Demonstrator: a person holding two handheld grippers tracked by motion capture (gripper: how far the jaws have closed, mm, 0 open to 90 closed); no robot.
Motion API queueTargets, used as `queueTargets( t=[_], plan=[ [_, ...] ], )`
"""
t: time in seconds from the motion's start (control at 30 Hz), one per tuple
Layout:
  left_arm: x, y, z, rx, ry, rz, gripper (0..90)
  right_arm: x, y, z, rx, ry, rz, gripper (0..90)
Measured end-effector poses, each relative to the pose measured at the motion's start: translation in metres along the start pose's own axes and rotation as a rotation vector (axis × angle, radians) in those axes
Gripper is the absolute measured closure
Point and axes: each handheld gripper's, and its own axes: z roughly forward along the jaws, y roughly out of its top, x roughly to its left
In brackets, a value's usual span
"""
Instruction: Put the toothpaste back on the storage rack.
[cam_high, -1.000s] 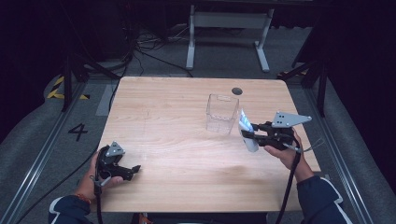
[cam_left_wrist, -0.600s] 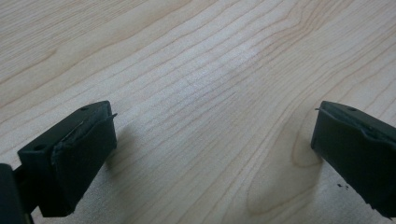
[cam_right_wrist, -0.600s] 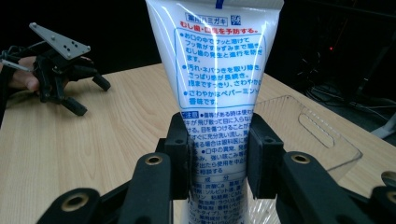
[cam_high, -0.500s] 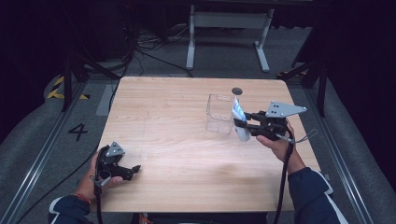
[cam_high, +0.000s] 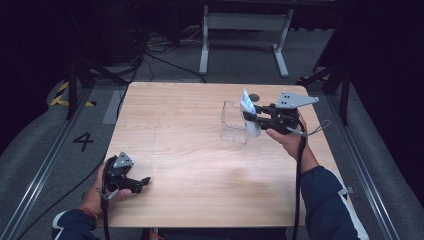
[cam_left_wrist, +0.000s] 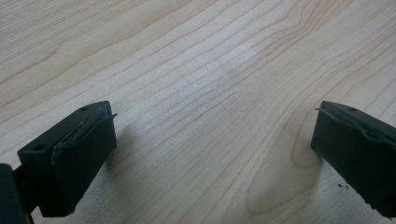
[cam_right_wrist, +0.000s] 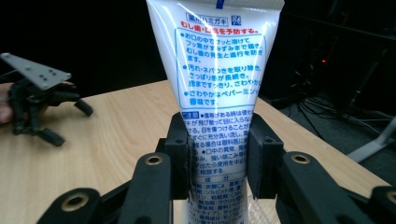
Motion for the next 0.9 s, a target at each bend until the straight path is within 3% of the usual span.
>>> queueTargets(
  t=[0.17, 0.47, 0.63, 0.9],
  plan=[
    [0.000, 0.000, 0.000, 0.003, 0.002, 0.002, 0.6, -0.009, 0.001, 0.011, -0.009, -0.014, 0.025, 66.9],
    [0.000, 0.000, 0.000, 0.004, 0.001, 0.002, 0.6, -0.019, 0.009, 0.035, -0.019, -0.027, 0.028, 66.9],
    [0.000, 0.000, 0.000, 0.003, 0.002, 0.002, 0.6, -0.026, 0.005, 0.050, 0.002, -0.043, 0.040, 66.8],
    [0.000, 0.000, 0.000, -0.002, 0.000, -0.002, 0.6, -0.034, -0.009, 0.058, 0.034, -0.068, 0.056, 66.7]
  ],
)
